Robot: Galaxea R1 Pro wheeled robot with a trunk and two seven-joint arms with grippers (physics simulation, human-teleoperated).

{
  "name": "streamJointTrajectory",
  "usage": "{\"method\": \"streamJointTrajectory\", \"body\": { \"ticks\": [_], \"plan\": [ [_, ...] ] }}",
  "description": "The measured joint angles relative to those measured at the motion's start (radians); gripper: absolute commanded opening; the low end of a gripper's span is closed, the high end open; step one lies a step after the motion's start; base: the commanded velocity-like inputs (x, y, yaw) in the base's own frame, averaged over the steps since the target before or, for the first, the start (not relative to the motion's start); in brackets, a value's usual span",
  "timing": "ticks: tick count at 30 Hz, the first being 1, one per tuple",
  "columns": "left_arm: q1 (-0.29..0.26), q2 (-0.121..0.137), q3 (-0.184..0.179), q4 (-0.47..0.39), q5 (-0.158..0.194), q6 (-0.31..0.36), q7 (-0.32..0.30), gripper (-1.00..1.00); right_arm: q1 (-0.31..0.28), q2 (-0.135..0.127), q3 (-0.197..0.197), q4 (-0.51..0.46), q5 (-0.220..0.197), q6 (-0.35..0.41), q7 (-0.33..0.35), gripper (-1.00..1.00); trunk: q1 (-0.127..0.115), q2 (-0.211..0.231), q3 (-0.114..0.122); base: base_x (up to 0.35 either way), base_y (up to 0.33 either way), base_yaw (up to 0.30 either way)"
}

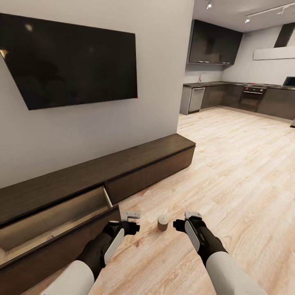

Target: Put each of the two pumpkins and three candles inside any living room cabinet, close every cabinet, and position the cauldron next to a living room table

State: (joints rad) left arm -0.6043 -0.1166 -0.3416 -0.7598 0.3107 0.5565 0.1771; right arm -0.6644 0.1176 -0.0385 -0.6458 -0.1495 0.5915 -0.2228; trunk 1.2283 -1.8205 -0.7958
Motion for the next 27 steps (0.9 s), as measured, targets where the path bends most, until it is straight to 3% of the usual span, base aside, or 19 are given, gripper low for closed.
{"method": "streamJointTrajectory", "body": {
  "ticks": [4, 10, 18, 27],
  "plan": [
    [-0.001, -0.006, -0.019, 0.071, 0.002, -0.047, 0.000, 1.00, 0.003, -0.021, 0.001, 0.000, 0.004, 0.002, 0.002, 1.00, 0.000, 0.000, 0.000, 0.000, -0.019, -0.002],
    [-0.001, -0.010, -0.030, 0.095, 0.002, -0.073, -0.001, 1.00, 0.035, -0.042, -0.001, 0.000, -0.006, -0.004, 0.016, 1.00, 0.000, 0.000, 0.000, 0.000, -0.181, -0.122],
    [-0.001, -0.015, -0.113, 0.125, 0.004, -0.132, 0.001, 1.00, 0.059, -0.055, -0.001, 0.000, -0.006, -0.041, 0.019, 1.00, 0.000, 0.000, 0.000, 0.022, -0.266, -0.269],
    [-0.001, -0.021, -0.124, 0.172, 0.012, -0.143, 0.007, 1.00, 0.081, -0.060, 0.009, -0.002, 0.009, -0.045, 0.016, 1.00, -0.001, 0.000, -0.001, 0.263, -0.079, -0.063]
  ]
}}
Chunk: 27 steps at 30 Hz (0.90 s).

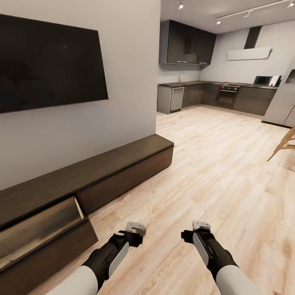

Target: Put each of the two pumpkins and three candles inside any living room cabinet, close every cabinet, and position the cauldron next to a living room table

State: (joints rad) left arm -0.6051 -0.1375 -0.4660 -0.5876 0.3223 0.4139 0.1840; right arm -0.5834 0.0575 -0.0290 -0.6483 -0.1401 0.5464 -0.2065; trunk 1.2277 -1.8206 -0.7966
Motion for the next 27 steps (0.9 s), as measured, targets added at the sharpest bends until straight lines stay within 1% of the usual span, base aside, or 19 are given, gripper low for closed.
{"method": "streamJointTrajectory", "body": {
  "ticks": [3, 5, 6, 7, 9, 10, 12, 13, 15, 17, 19, 23, 25, 26, 27],
  "plan": [
    [0.000, -0.003, 0.000, 0.022, 0.005, 0.001, 0.012, 1.00, 0.002, 0.000, 0.000, -0.002, 0.000, 0.000, -0.003, 1.00, 0.000, 0.000, 0.000, 0.325, -0.006, -0.005],
    [-0.002, -0.005, 0.000, 0.035, 0.066, 0.011, 0.050, 1.00, 0.003, 0.000, -0.003, -0.010, -0.001, 0.001, -0.007, 1.00, 0.000, 0.000, 0.000, 0.329, -0.001, -0.001],
    [-0.002, -0.006, 0.000, 0.036, 0.081, 0.013, 0.064, 1.00, 0.002, 0.000, -0.003, -0.011, -0.001, 0.003, -0.007, 1.00, 0.000, 0.000, 0.000, 0.329, -0.001, -0.001],
    [-0.003, -0.006, 0.000, 0.038, 0.107, 0.017, 0.100, 1.00, 0.002, 0.000, -0.004, -0.013, -0.001, 0.007, -0.008, 1.00, 0.000, 0.000, 0.000, 0.327, -0.001, 0.000],
    [-0.003, -0.006, 0.000, 0.040, 0.125, 0.026, 0.143, 1.00, 0.002, 0.000, -0.004, -0.014, -0.001, 0.010, -0.009, 1.00, 0.000, 0.000, 0.000, 0.320, 0.000, 0.000],
    [-0.003, -0.006, 0.000, 0.041, 0.137, 0.033, 0.182, 1.00, 0.003, -0.001, -0.003, -0.015, 0.000, 0.012, -0.010, 1.00, 0.000, 0.000, 0.000, 0.315, 0.000, 0.000],
    [-0.003, -0.006, 0.000, 0.043, 0.151, 0.037, 0.210, 1.00, 0.003, -0.001, -0.001, -0.016, 0.000, 0.013, -0.014, 1.00, 0.000, 0.000, 0.000, 0.313, 0.000, 0.000],
    [-0.003, -0.006, 0.000, 0.044, 0.167, 0.039, 0.226, 1.00, 0.002, -0.001, 0.000, -0.017, 0.001, 0.014, -0.017, 1.00, 0.000, 0.000, 0.000, 0.311, 0.000, 0.000],
    [-0.003, -0.006, 0.000, 0.045, 0.191, 0.042, 0.243, 1.00, 0.002, -0.001, 0.001, -0.019, 0.001, 0.015, -0.020, 1.00, 0.000, 0.000, 0.000, 0.312, 0.000, 0.000],
    [-0.003, -0.006, 0.000, 0.047, 0.202, 0.045, 0.252, 1.00, 0.002, -0.001, 0.001, -0.022, 0.001, 0.015, -0.021, 1.00, 0.000, 0.000, 0.000, 0.319, 0.000, 0.000],
    [-0.004, -0.006, 0.000, 0.055, 0.217, 0.068, 0.260, 1.00, 0.003, -0.001, 0.001, -0.035, 0.001, 0.016, -0.022, 1.00, 0.000, 0.000, 0.000, 0.329, 0.000, 0.000],
    [-0.004, -0.006, 0.000, 0.062, 0.227, 0.092, 0.265, 1.00, 0.002, 0.000, 0.004, -0.046, 0.001, 0.018, -0.022, 1.00, 0.000, 0.000, 0.000, 0.334, 0.000, 0.000],
    [-0.005, -0.007, 0.000, 0.060, 0.238, 0.098, 0.265, 1.00, 0.002, 0.004, 0.006, -0.049, 0.003, 0.030, -0.023, 1.00, 0.000, 0.000, 0.000, 0.336, 0.000, 0.000],
    [-0.005, -0.007, 0.000, 0.058, 0.247, 0.099, 0.264, 1.00, 0.002, 0.005, 0.007, -0.049, 0.004, 0.037, -0.024, 1.00, 0.000, 0.000, 0.000, 0.327, -0.022, 0.000],
    [-0.006, -0.007, 0.000, 0.056, 0.270, 0.101, 0.261, 1.00, 0.002, 0.007, 0.009, -0.050, 0.009, 0.049, -0.027, 1.00, 0.000, 0.000, 0.000, 0.311, -0.049, 0.000]
  ]
}}
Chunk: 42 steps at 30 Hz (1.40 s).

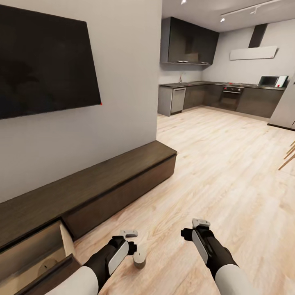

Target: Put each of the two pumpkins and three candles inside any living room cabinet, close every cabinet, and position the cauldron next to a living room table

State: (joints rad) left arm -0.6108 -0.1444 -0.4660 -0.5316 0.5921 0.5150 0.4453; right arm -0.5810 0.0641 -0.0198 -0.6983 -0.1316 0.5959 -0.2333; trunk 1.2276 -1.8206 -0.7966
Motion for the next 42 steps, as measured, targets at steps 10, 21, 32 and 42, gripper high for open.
{"method": "streamJointTrajectory", "body": {
  "ticks": [10, 21, 32, 42],
  "plan": [
    [0.000, 0.004, 0.000, 0.006, 0.080, -0.059, -0.013, 1.00, 0.001, 0.005, 0.007, -0.001, 0.010, 0.024, -0.014, 1.00, 0.000, 0.000, 0.000, 0.155, -0.218, 0.029],
    [0.001, 0.003, 0.000, 0.007, 0.080, -0.104, -0.015, 1.00, 0.000, 0.006, 0.021, -0.001, 0.012, 0.024, -0.016, 1.00, 0.000, 0.000, 0.001, 0.114, -0.273, 0.210],
    [0.002, 0.004, -0.001, 0.012, 0.079, -0.129, -0.014, 1.00, 0.001, 0.006, 0.036, -0.001, 0.012, 0.025, -0.015, 1.00, 0.000, 0.000, -0.001, 0.106, -0.274, 0.010],
    [0.005, 0.003, -0.001, 0.011, 0.080, -0.162, -0.010, 1.00, 0.001, 0.007, 0.043, 0.000, 0.015, 0.024, -0.016, 1.00, 0.001, 0.000, -0.002, 0.016, -0.126, 0.221]
  ]
}}
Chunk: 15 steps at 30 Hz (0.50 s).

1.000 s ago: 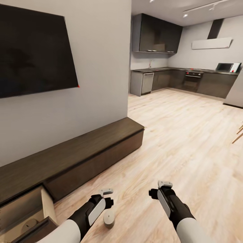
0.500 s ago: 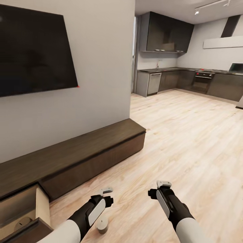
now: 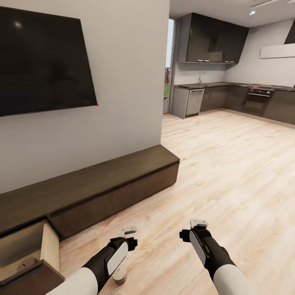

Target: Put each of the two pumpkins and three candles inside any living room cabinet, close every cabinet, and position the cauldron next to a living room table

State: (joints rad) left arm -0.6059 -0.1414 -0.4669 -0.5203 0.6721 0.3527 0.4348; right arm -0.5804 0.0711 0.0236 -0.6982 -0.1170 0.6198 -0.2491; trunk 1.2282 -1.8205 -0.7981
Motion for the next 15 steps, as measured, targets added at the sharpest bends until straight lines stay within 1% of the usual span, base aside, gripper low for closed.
{"method": "streamJointTrajectory", "body": {
  "ticks": [6, 10, 11, 12, 13, 14, 15],
  "plan": [
    [0.002, 0.001, 0.000, 0.000, 0.000, -0.003, 0.002, 1.00, 0.000, 0.000, 0.001, 0.000, 0.000, 0.001, 0.000, 1.00, 0.000, 0.000, 0.000, 0.001, -0.010, 0.276],
    [0.002, 0.002, 0.000, 0.016, -0.002, -0.020, 0.001, 1.00, 0.001, -0.001, 0.008, 0.000, 0.000, 0.001, 0.000, 1.00, 0.000, 0.000, 0.000, 0.014, -0.001, 0.098],
    [0.002, 0.001, 0.000, 0.026, -0.001, -0.024, 0.001, 1.00, 0.001, -0.001, 0.025, 0.000, 0.004, 0.001, 0.001, 1.00, 0.000, 0.000, 0.000, 0.065, 0.000, 0.031],
    [0.002, 0.001, 0.000, 0.033, -0.001, -0.027, 0.001, 1.00, 0.001, -0.001, 0.057, 0.000, 0.012, 0.001, 0.001, 1.00, 0.000, 0.000, 0.000, 0.076, 0.000, 0.025],
    [0.002, 0.001, 0.000, 0.036, -0.001, -0.028, 0.000, 1.00, 0.001, -0.001, 0.075, 0.000, 0.016, 0.001, 0.001, 1.00, 0.000, 0.000, 0.000, 0.094, 0.000, 0.016],
    [0.002, 0.001, 0.000, 0.040, -0.001, -0.029, 0.000, 1.00, 0.001, -0.002, 0.105, 0.000, 0.019, 0.001, 0.001, 1.00, 0.000, 0.000, 0.000, 0.102, 0.000, 0.013],
    [0.002, 0.001, 0.000, 0.041, -0.001, -0.030, 0.000, 1.00, 0.001, -0.002, 0.117, 0.000, 0.021, 0.001, 0.001, 1.00, 0.000, 0.000, 0.000, 0.110, -0.006, 0.010]
  ]
}}
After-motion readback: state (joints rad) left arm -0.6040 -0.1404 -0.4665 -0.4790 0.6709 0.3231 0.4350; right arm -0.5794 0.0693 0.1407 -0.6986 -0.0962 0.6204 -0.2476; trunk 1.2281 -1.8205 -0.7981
